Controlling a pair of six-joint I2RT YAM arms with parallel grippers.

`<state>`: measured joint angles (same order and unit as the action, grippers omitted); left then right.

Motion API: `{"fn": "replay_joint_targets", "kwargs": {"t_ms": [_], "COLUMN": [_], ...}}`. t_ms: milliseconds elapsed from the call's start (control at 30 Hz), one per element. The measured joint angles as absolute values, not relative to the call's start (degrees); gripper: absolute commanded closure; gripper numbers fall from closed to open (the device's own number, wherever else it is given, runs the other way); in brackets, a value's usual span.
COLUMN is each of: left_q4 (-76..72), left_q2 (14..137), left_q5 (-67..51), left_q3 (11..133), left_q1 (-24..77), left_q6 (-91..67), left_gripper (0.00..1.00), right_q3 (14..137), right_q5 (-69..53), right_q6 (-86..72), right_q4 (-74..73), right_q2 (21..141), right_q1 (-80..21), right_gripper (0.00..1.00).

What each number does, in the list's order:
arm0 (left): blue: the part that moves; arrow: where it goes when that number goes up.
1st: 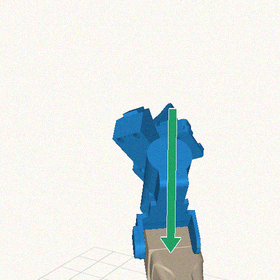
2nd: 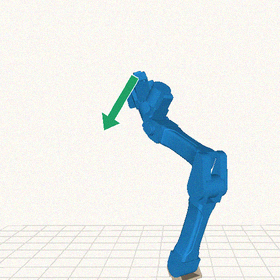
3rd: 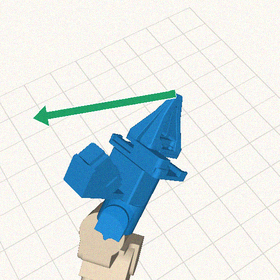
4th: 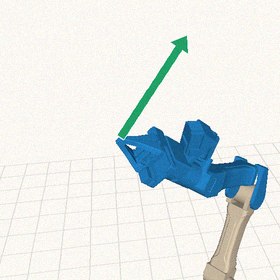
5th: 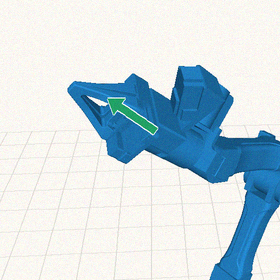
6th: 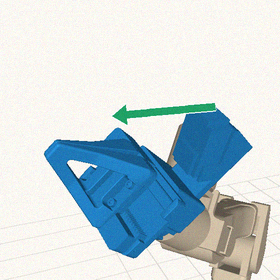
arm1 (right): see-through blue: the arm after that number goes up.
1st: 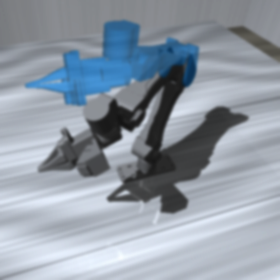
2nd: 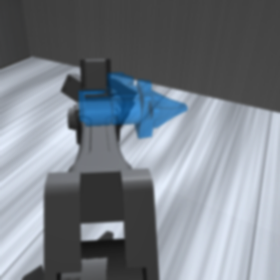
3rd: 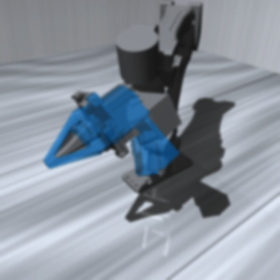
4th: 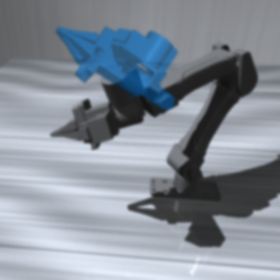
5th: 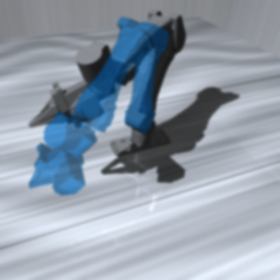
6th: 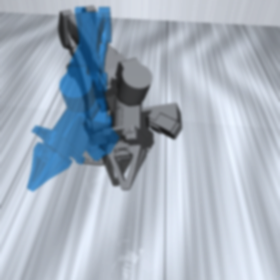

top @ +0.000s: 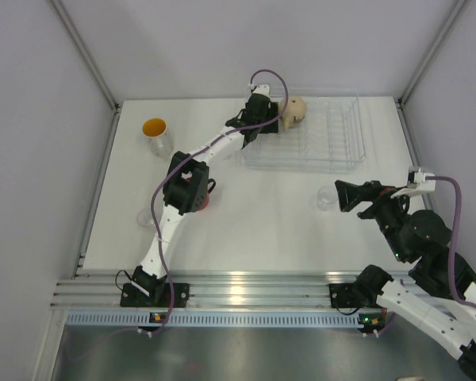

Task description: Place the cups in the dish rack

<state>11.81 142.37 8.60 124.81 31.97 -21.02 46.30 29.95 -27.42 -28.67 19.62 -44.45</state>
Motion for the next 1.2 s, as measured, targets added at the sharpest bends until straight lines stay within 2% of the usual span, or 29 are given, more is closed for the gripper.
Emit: {"fn": "replay_joint_targets", "kwargs": {"t_ms": [400, 800, 1033, 1200], "left_q4": [10.6, 10.8, 13.2, 17.9], "left_q2": [135.8, 114.9, 100.7, 97.3], "left_q5": [8.4, 7.5, 14.4, 18.5], "left_q3": [118.8, 107.0, 98.1, 96.9], "left_q1": [32.8, 34.4, 34.3, 30.5], "left_q6": [-19.2, -15.9, -10.9, -10.1], "left_gripper": [0.31, 0.32, 0.30, 0.31], "right_q3": [46.3, 46.3, 46.3, 46.2], "right_q5": [29.7, 26.3, 24.5, 23.0], "right_q6": [-27.8, -28.8, -29.1, -29.2], "right_q4": [-29.6, -29.8, -29.9, -29.8], "right_q2": [19.6, 23.5, 24.6, 24.4], "right_q1": [-44.4, -44.4, -44.5, -44.4], "right_gripper": [0.01, 0.01, 0.01, 0.01]}}
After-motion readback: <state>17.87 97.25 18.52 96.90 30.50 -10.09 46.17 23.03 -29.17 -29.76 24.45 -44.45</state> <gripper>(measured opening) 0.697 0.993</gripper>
